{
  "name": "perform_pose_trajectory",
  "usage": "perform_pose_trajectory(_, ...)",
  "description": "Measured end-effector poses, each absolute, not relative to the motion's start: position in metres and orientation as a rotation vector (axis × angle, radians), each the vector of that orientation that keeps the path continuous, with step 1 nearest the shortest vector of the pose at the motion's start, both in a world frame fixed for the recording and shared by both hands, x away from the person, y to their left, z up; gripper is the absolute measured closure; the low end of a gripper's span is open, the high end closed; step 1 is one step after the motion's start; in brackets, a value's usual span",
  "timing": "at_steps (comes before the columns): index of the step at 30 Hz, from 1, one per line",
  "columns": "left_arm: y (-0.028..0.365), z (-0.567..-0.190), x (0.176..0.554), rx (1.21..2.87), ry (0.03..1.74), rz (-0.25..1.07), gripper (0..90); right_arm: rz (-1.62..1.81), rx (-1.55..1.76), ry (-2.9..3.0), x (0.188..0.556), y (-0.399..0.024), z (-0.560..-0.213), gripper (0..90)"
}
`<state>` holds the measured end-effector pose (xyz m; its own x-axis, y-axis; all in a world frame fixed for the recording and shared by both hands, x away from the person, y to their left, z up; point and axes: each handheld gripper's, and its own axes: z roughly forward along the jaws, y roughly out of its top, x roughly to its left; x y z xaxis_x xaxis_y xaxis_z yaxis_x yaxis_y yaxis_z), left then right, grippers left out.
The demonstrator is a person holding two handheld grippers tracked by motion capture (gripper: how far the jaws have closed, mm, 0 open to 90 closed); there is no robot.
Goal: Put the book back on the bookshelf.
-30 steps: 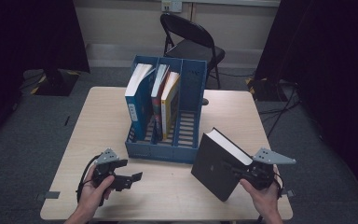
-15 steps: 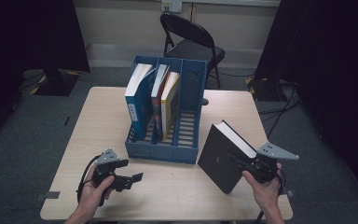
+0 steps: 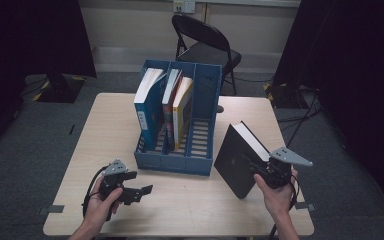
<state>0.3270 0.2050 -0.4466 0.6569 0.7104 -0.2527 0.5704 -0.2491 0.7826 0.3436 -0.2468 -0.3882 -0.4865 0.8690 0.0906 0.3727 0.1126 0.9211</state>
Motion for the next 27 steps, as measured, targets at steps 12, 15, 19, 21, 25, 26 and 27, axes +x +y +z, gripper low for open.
perform_pose_trajectory(12,0.207,-0.447,0.328,1.931,1.008,0.195,15.8,1.29,1.201,1.856,0.361,-0.228,-0.389,52.1)
perform_pose_trajectory(15,0.208,-0.447,0.327,1.93,1.013,0.193,15.9,1.277,1.205,1.861,0.361,-0.224,-0.388,51.9)
perform_pose_trajectory(19,0.208,-0.447,0.327,1.934,1.02,0.192,15.9,1.255,1.197,1.877,0.36,-0.219,-0.387,51.4)
perform_pose_trajectory(21,0.209,-0.448,0.327,1.934,1.035,0.197,15.9,1.247,1.213,1.886,0.361,-0.218,-0.387,51.0)
perform_pose_trajectory(25,0.213,-0.449,0.329,1.922,1.063,0.197,16.2,1.229,1.239,1.916,0.365,-0.217,-0.385,50.4)
perform_pose_trajectory(26,0.213,-0.449,0.329,1.922,1.063,0.197,16.2,1.229,1.239,1.916,0.365,-0.217,-0.385,50.4)
perform_pose_trajectory(27,0.215,-0.449,0.329,1.923,1.065,0.194,16.2,1.223,1.245,1.922,0.366,-0.217,-0.384,50.2)
